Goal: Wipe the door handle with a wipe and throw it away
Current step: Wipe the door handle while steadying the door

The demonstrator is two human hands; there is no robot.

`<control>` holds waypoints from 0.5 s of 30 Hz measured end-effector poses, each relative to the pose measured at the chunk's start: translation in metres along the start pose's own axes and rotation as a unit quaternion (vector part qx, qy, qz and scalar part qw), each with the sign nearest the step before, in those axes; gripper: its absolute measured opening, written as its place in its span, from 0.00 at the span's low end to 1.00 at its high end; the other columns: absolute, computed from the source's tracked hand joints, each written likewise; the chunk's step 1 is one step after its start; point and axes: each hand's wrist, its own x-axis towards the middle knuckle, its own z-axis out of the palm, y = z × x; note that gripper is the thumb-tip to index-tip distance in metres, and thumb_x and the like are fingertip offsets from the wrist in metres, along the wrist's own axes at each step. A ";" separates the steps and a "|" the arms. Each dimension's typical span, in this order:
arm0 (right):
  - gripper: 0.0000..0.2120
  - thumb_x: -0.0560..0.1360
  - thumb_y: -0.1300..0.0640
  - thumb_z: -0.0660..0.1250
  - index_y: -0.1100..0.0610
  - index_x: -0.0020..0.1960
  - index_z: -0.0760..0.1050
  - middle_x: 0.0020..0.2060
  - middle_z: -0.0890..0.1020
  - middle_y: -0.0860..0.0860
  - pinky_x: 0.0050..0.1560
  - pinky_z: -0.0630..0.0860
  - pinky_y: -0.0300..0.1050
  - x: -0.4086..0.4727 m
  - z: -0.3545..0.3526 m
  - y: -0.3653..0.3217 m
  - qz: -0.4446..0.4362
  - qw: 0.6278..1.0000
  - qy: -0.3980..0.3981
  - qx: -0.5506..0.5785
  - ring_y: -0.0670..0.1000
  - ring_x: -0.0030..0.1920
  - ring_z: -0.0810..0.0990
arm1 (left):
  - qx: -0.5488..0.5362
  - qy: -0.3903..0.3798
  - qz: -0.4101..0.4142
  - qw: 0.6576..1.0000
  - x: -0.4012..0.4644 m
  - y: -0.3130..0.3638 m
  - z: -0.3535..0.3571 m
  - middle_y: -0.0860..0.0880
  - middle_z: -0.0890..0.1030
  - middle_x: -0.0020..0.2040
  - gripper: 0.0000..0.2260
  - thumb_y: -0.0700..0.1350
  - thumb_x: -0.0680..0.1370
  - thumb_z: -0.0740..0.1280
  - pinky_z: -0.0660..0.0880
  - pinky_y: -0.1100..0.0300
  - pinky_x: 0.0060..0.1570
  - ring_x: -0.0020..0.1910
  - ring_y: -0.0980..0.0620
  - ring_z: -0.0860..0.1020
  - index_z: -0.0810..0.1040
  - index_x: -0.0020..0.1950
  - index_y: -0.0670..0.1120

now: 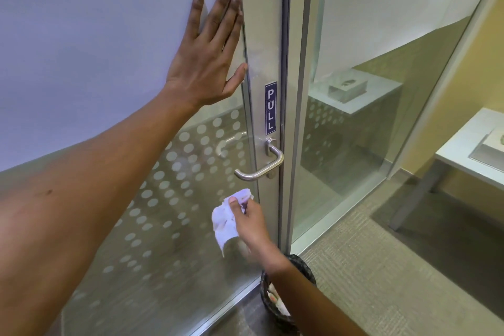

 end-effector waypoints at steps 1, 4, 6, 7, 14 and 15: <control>0.08 0.79 0.55 0.65 0.53 0.43 0.79 0.40 0.83 0.52 0.44 0.74 0.37 -0.002 -0.010 0.001 -0.003 1.000 -0.001 -0.028 0.47 0.42 0.80 | 0.000 -0.003 0.000 1.000 0.000 0.000 -0.001 0.36 0.47 0.81 0.36 0.60 0.82 0.45 0.42 0.36 0.76 0.81 0.38 0.45 0.45 0.80 0.36; 0.06 0.77 0.59 0.67 0.52 0.42 0.77 0.38 0.82 0.52 0.42 0.74 0.38 -0.003 -0.040 -0.003 -0.019 0.997 -0.015 -0.067 0.48 0.39 0.79 | 0.006 -0.012 0.002 1.000 -0.002 -0.001 -0.003 0.36 0.47 0.81 0.36 0.60 0.82 0.45 0.45 0.35 0.77 0.81 0.38 0.45 0.46 0.80 0.36; 0.05 0.76 0.61 0.67 0.51 0.46 0.78 0.39 0.83 0.48 0.41 0.74 0.34 -0.002 -0.059 -0.011 -0.021 0.996 -0.025 -0.083 0.48 0.41 0.81 | -0.002 -0.024 -0.001 1.000 -0.002 -0.001 -0.006 0.36 0.48 0.81 0.35 0.60 0.82 0.47 0.46 0.35 0.77 0.81 0.39 0.46 0.49 0.80 0.36; 0.06 0.75 0.61 0.67 0.51 0.47 0.79 0.41 0.84 0.48 0.41 0.74 0.33 -0.001 -0.067 -0.014 -0.020 0.995 -0.026 -0.092 0.47 0.42 0.82 | -0.006 -0.030 -0.004 1.000 -0.003 -0.001 -0.008 0.36 0.49 0.81 0.35 0.60 0.82 0.48 0.46 0.35 0.77 0.81 0.39 0.47 0.50 0.80 0.36; 0.09 0.75 0.62 0.65 0.53 0.50 0.82 0.42 0.84 0.47 0.41 0.76 0.36 0.014 -0.103 -0.049 -0.037 0.993 -0.066 -0.096 0.47 0.42 0.82 | -0.011 -0.080 -0.013 0.997 -0.025 0.030 -0.024 0.35 0.57 0.80 0.33 0.57 0.80 0.52 0.47 0.35 0.77 0.80 0.39 0.52 0.61 0.77 0.35; 0.09 0.75 0.63 0.65 0.52 0.49 0.82 0.40 0.84 0.46 0.41 0.76 0.36 0.015 -0.106 -0.054 -0.045 0.992 -0.074 -0.094 0.46 0.40 0.81 | -0.011 -0.088 -0.018 0.996 -0.029 0.037 -0.025 0.35 0.58 0.79 0.32 0.57 0.80 0.53 0.47 0.35 0.77 0.80 0.38 0.53 0.62 0.77 0.35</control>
